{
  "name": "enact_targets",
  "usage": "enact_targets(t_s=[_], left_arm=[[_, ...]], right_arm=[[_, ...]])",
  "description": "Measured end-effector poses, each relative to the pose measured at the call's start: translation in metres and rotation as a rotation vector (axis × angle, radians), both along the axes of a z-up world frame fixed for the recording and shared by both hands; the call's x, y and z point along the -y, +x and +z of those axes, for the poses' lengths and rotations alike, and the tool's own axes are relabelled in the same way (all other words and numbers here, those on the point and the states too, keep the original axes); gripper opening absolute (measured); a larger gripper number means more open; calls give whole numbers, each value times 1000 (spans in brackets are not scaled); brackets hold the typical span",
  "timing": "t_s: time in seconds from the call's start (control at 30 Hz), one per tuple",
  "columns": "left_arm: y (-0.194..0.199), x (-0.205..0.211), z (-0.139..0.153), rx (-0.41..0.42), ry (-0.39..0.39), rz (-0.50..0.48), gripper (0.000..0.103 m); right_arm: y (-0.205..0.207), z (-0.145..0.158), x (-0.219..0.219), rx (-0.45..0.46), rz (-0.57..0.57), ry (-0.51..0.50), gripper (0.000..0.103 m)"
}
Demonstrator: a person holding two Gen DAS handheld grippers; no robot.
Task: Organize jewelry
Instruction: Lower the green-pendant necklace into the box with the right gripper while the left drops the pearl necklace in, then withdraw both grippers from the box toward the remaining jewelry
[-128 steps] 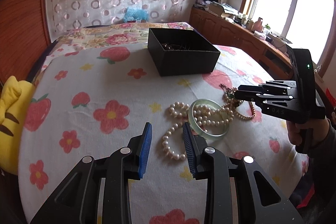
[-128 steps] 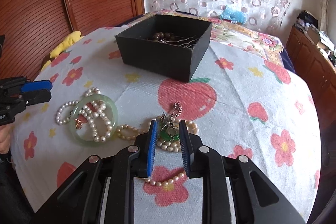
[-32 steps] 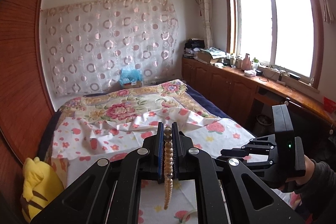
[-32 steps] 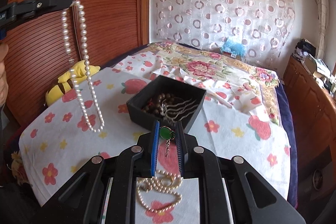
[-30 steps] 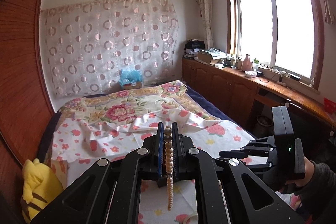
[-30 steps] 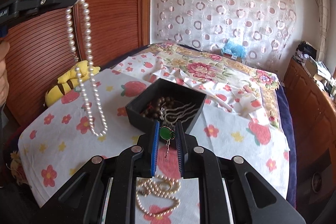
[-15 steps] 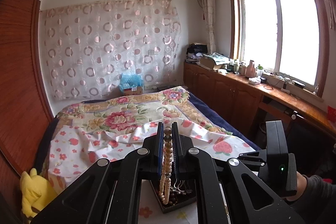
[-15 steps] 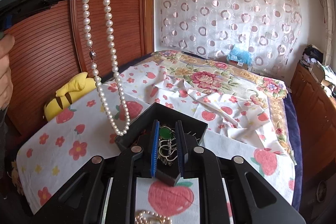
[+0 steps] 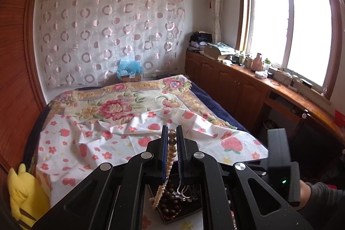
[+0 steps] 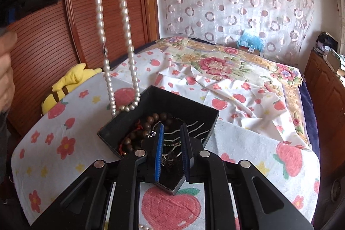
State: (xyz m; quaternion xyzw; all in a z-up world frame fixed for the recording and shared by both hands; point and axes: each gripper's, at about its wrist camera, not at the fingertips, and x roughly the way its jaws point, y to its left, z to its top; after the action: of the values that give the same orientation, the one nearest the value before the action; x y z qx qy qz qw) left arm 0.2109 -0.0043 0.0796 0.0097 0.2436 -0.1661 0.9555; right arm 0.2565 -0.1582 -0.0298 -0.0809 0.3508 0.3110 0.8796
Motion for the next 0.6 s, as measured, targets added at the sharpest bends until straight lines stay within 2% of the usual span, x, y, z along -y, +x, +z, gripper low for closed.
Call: enact_targets(t_s=[0.3,0.37,0.6], left_arm=[[-9,3,32,71,-36,-19,5],[-13,6,37,91,-20,-11,5],[-6,11,23,48,-12,-23,5]], right_arm=[[2,-4,3,-2,-8,5,18],[1,-3,6,2,-16,2,18],[-4,-6,20,-7,-41,7,18]])
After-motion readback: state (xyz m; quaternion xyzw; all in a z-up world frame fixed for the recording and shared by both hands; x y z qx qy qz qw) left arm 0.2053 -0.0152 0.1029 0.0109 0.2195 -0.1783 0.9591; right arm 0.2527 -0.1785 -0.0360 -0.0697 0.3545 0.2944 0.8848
